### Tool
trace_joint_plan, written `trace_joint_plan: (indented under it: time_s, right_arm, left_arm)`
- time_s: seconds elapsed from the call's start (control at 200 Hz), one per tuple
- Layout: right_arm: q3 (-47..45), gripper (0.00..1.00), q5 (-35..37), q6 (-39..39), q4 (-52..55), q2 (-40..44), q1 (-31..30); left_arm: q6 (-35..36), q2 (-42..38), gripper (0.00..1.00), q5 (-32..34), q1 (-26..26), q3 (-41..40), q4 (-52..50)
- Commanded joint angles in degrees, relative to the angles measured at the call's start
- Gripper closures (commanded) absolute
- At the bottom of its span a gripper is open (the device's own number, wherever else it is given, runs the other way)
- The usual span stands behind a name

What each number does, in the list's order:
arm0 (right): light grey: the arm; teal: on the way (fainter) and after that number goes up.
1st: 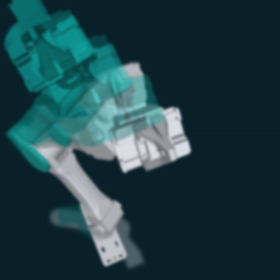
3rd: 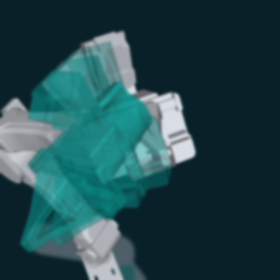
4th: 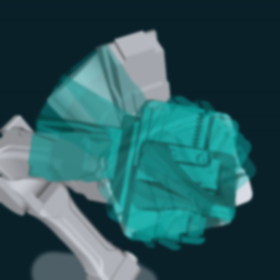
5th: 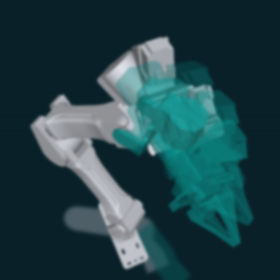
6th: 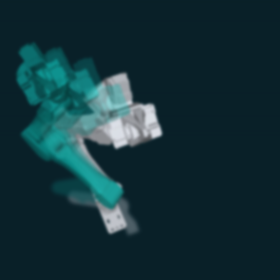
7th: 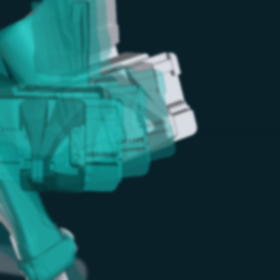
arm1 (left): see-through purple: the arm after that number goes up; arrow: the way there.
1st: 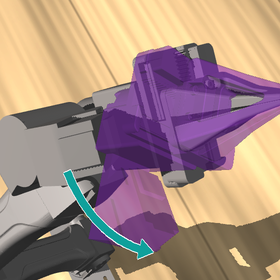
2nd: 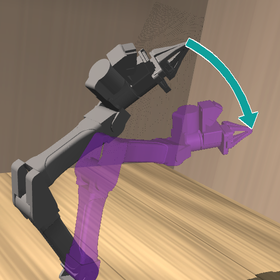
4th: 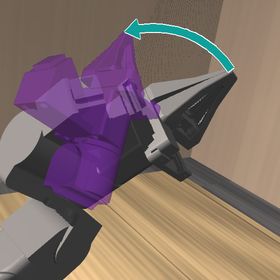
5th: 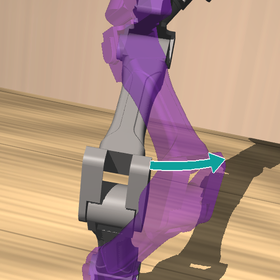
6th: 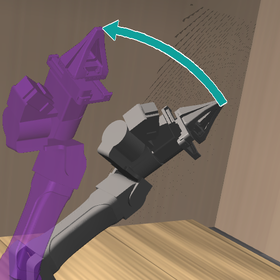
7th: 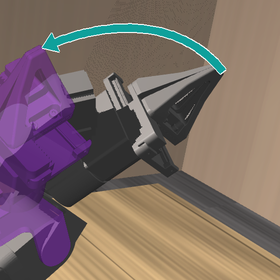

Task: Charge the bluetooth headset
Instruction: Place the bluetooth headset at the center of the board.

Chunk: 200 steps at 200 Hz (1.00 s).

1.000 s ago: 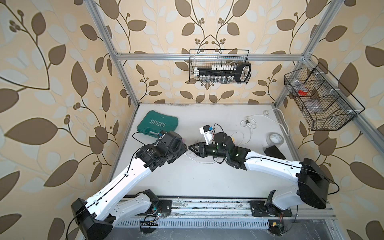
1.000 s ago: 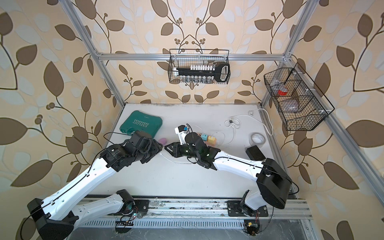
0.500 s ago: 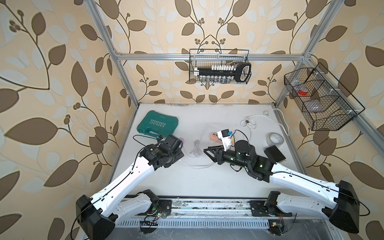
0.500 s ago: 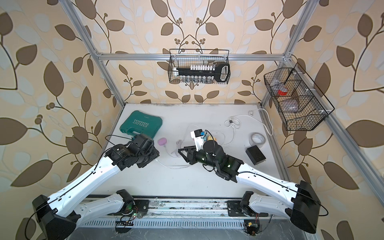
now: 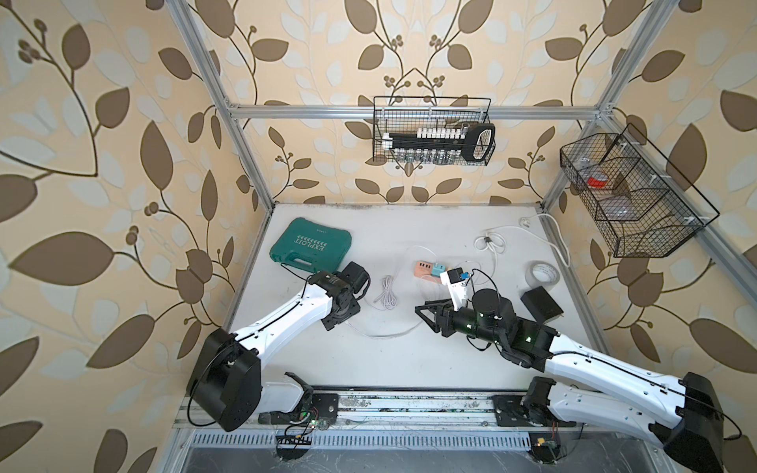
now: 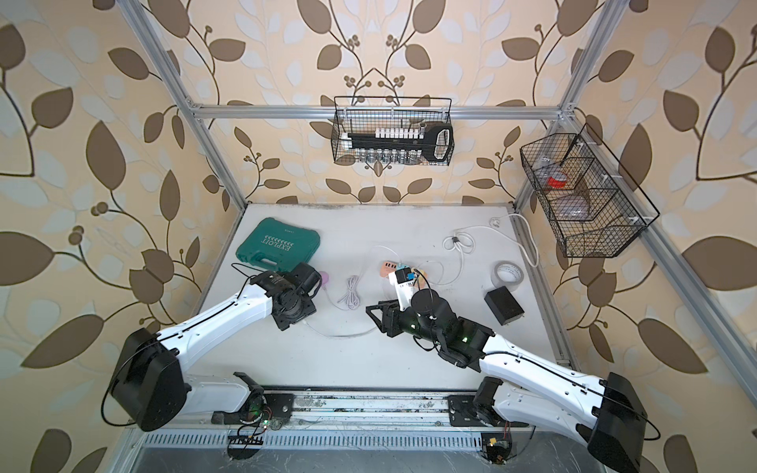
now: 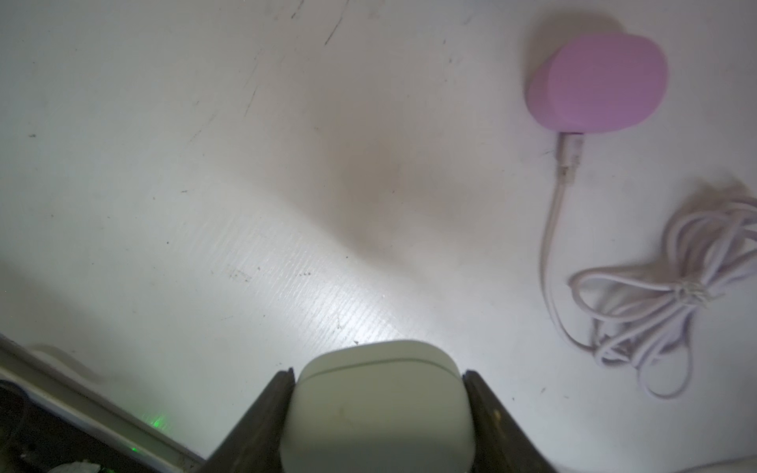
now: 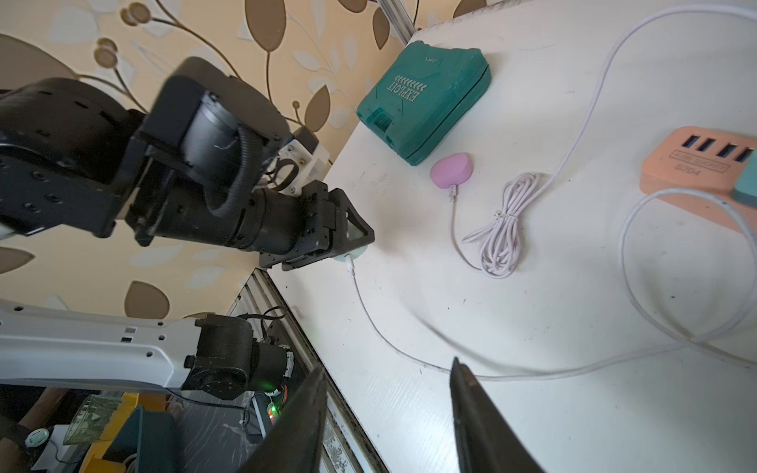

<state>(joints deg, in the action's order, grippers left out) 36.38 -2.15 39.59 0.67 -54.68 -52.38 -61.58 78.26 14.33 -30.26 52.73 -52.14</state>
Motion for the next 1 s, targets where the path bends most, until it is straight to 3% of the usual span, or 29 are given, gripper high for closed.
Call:
trace_joint_plan:
  time_s: [0.0, 0.63, 0.735, 0.79, 0.885, 0.995]
  right_arm:
    - [-1.43, 0.50, 1.63, -1.01, 1.00, 1.23, 0.11]
    - [-2.43, 0.50, 3.48, -1.27, 3.46, 3.69, 0.43]
    - [-2.37, 0.50, 3.79, -1.14, 3.79, 4.05, 0.43]
    - [-2.35, 0.50, 4.02, -1.19, 3.94, 4.24, 0.41]
    - [-2.29, 0.50, 4.23, -1.19, 4.25, 4.49, 0.38]
    - [-2.12, 0.50, 4.53, -1.27, 4.69, 4.84, 0.42]
  left_arm:
    - [-0.25, 2.72, 1.00, 3.77, 0.72, 1.69, 0.14]
    - [-3.00, 13.32, 1.00, 5.82, 0.73, 0.80, 7.31]
    - [-3.36, 13.63, 0.93, 6.01, 0.73, 0.19, 8.08]
    - [-3.46, 13.80, 0.84, 6.13, 0.74, -0.25, 8.53]
    - [-3.54, 14.19, 0.83, 5.78, 0.73, -0.70, 9.15]
    - [-3.63, 14.90, 0.70, 5.29, 0.74, -0.87, 9.34]
